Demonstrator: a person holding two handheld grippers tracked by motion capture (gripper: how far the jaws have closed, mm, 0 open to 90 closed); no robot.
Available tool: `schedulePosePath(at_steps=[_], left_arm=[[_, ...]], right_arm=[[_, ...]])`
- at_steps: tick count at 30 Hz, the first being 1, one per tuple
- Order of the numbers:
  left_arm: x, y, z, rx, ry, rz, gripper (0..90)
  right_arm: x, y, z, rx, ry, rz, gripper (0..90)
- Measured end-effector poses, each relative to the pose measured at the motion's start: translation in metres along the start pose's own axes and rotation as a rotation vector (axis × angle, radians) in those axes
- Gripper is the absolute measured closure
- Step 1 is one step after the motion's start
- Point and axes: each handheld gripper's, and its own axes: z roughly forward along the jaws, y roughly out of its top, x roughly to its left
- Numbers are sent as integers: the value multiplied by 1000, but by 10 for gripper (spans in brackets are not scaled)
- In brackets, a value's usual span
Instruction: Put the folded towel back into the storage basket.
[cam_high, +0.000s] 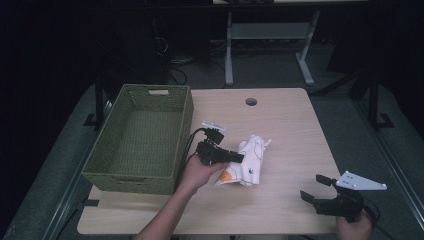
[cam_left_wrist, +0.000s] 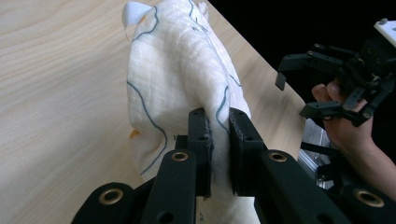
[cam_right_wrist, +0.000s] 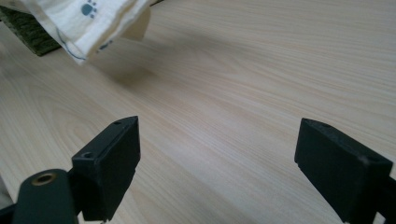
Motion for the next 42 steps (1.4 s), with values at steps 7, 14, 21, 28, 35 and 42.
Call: schedulePosePath(at_steps=[7, 14, 21, 28, 35, 42], left_arm=[[1, 0, -12, -19, -36, -23, 819], [-1, 1, -32, -41, -47, -19, 819], [1, 4, -55, -75, -51, -36, 820], [4, 3, -74, -88, -32, -40, 819], [6, 4, -87, -103, -43, -56, 819], [9, 4, -103, -128, -50, -64, 819]], right_arm=[[1, -1, 1, 8, -7, -7, 138], [2, 0, 4, 19, -11, -13, 138], [1, -1, 7, 32, -15, -9, 138], [2, 0, 9, 42, -21, -7, 138], [2, 0, 9, 38, -21, -11, 138], [2, 0, 9, 44, -24, -18, 138]])
